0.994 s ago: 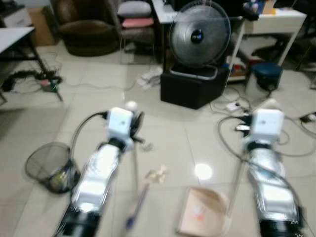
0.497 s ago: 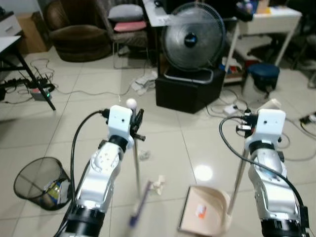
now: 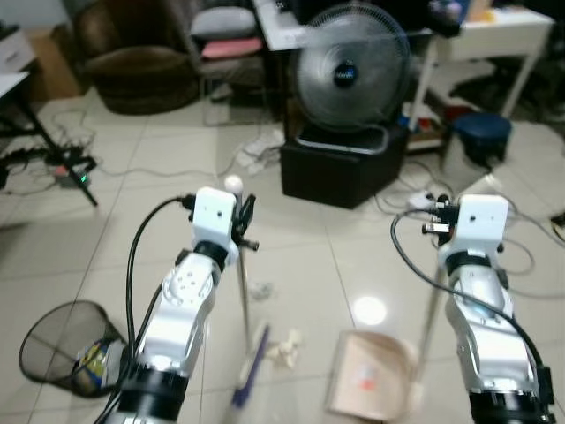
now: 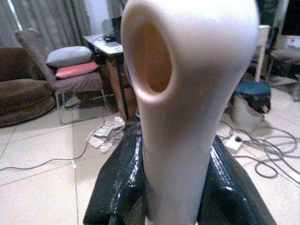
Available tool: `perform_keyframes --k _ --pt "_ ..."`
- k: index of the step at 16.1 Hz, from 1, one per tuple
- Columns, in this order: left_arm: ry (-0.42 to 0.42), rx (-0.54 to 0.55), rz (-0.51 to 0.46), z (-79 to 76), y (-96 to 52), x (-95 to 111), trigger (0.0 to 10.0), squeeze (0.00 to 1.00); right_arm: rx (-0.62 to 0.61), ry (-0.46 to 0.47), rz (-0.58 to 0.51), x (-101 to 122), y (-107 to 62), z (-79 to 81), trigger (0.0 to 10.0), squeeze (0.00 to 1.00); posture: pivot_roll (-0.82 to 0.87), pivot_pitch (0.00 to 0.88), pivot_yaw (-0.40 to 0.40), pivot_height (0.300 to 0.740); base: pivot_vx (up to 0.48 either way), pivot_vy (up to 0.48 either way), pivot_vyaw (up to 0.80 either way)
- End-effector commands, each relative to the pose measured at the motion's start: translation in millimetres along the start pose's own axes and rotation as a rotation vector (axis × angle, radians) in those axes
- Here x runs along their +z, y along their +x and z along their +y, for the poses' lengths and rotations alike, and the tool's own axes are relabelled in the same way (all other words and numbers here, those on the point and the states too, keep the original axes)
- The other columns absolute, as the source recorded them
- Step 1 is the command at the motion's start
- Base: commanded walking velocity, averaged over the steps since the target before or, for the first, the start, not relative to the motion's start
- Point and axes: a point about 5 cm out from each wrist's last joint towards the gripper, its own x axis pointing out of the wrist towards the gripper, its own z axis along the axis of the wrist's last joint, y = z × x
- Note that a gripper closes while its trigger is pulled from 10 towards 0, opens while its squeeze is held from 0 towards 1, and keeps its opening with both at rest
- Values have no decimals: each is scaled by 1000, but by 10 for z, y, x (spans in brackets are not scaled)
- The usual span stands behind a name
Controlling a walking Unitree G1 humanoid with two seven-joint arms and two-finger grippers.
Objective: Sweep floor
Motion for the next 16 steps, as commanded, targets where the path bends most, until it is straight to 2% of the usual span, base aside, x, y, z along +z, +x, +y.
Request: perform_keyframes --k 1,7,9,11,16 --pt "49 35 -20 128 -2 63 10000 0 52 20 -48 89 6 142 10000 0 -67 0 54 740 450 0 0" --pt "51 22 -9 105 10 42 10000 0 15 35 -33 26 -14 101 10000 0 -64 5 72 740 452 0 0" --pt "33 50 -9 145 18 42 10000 0 -11 55 -33 6 -14 72 10000 0 -59 9 72 740 0 0 0" --pt "76 47 2 165 42 5 10000 0 8 36 -54 -13 8 93 10000 0 -53 21 77 740 0 0 0" --pt "82 102 -19 269 79 -6 10000 0 -50 8 -72 -49 80 33 10000 0 -28 64 109 740 0 0 0"
